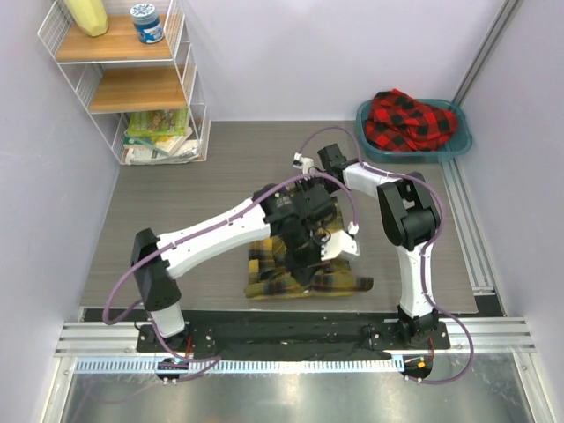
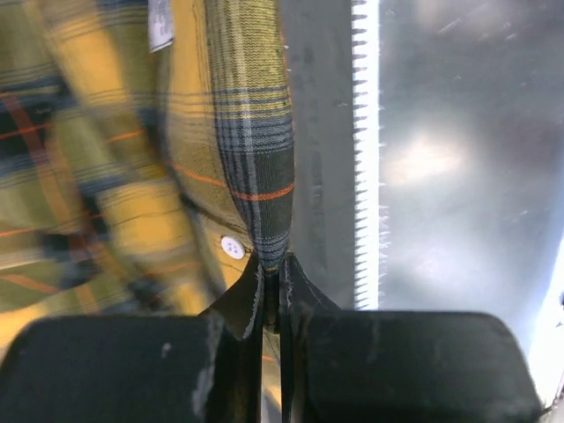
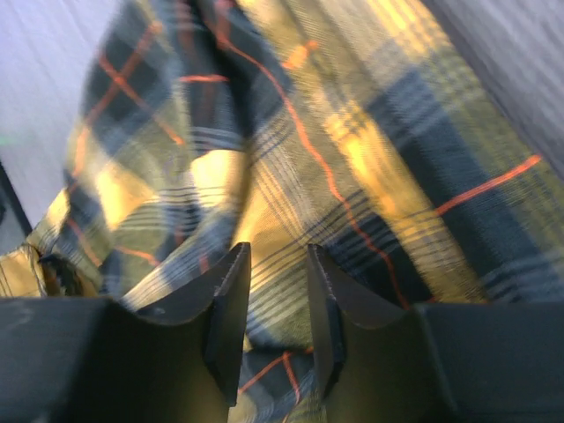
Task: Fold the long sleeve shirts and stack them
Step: Fold the shirt
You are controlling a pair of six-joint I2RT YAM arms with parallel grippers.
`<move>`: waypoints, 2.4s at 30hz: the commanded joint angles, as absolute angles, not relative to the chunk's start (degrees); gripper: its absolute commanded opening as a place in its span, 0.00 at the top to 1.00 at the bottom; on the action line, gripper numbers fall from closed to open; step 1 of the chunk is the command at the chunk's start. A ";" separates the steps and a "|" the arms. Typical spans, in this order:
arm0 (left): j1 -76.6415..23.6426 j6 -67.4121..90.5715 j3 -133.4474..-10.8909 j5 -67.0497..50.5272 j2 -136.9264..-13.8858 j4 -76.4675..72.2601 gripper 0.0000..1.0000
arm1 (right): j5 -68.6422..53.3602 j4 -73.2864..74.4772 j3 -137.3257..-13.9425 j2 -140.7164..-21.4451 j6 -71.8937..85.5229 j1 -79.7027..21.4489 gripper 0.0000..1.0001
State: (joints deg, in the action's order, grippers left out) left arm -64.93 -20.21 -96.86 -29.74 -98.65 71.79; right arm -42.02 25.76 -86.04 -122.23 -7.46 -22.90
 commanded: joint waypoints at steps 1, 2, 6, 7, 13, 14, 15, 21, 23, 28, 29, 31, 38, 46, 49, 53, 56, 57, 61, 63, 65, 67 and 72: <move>-58.64 -31.54 -103.18 -32.36 -103.08 83.58 1.00 | -42.27 24.17 -87.98 -123.48 -9.76 -22.59 0.65; -57.75 -35.03 -103.79 -31.04 -103.88 83.50 1.00 | -42.80 24.17 -87.20 -123.83 -9.58 -22.76 0.66; -53.71 -42.51 -109.42 -24.71 -109.50 83.59 1.00 | -44.47 24.00 -85.43 -123.75 -9.76 -22.68 0.69; -51.87 -43.84 -110.21 -23.57 -111.86 83.58 0.99 | -45.17 23.91 -85.08 -123.58 -9.84 -22.68 0.69; -45.80 -52.89 -112.51 -19.25 -117.15 77.54 0.96 | -46.23 24.08 -83.06 -122.26 -10.72 -22.68 0.69; -45.53 -53.61 -111.19 -18.03 -118.12 75.95 0.96 | -46.40 24.08 -83.06 -122.34 -10.81 -22.76 0.70; -45.27 -54.05 -110.49 -17.67 -118.47 74.81 0.96 | -46.41 24.26 -83.06 -122.34 -10.90 -22.68 0.70; -43.86 -55.28 -98.63 -16.95 -116.90 57.77 0.94 | -48.51 24.26 -82.00 -122.52 -10.55 -22.76 0.71; -44.21 -54.50 -96.51 -18.36 -116.54 54.51 0.91 | -48.95 23.91 -81.39 -122.52 -10.20 -23.03 0.71; -47.81 -51.33 -95.20 -21.61 -115.58 54.84 0.91 | -50.10 22.68 -77.54 -121.12 -8.88 -23.73 0.72; -48.33 -51.07 -94.32 -21.97 -115.05 55.28 0.91 | -50.36 21.54 -76.39 -120.42 -8.35 -24.25 0.72; -50.35 -49.93 -90.99 -22.93 -112.78 55.20 0.91 | -51.15 20.48 -72.62 -118.05 -7.21 -24.78 0.72; -56.07 -43.69 -84.11 -24.87 -108.38 54.84 0.85 | -53.43 16.88 -62.68 -110.06 -1.76 -26.72 0.72; -55.38 -40.27 -85.87 -27.50 -103.63 57.66 0.59 | -49.49 26.70 -68.17 -99.93 -2.89 -24.27 0.56; -53.79 -37.54 -86.75 -28.30 -102.57 58.71 0.53 | -47.03 30.67 -73.82 -101.95 -5.88 -22.86 0.56; -51.16 -33.41 -84.56 -29.44 -102.39 57.31 0.52 | -46.23 33.40 -79.26 -107.21 -9.05 -22.76 0.56; -49.66 -30.95 -82.97 -31.46 -103.27 56.43 0.50 | -47.63 33.57 -80.94 -111.08 -9.05 -22.76 0.55; -49.57 -30.42 -82.53 -31.99 -103.97 56.16 0.50 | -47.64 33.49 -81.21 -112.75 -9.40 -22.94 0.54; -48.69 -27.69 -81.30 -32.95 -105.38 53.97 0.48 | -47.11 33.57 -82.09 -115.57 -11.42 -23.03 0.50; -48.52 -26.98 -81.38 -33.66 -106.34 53.88 0.47 | -47.28 33.66 -82.44 -116.54 -12.04 -23.03 0.49; -48.43 -26.37 -81.30 -34.45 -107.66 53.61 0.47 | -47.72 33.92 -82.44 -117.42 -13.00 -23.11 0.49; -48.43 -25.67 -81.30 -35.50 -108.71 53.26 0.46 | -47.55 34.36 -82.35 -118.12 -13.97 -23.20 0.49; -48.43 -25.22 -81.47 -34.98 -110.39 53.26 0.56 | -47.11 34.63 -81.83 -119.00 -14.94 -23.20 0.52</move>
State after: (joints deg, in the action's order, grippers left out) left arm -48.66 -26.46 -81.32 -32.93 -109.62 54.52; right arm -47.05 33.91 -80.16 -118.67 -12.40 -22.83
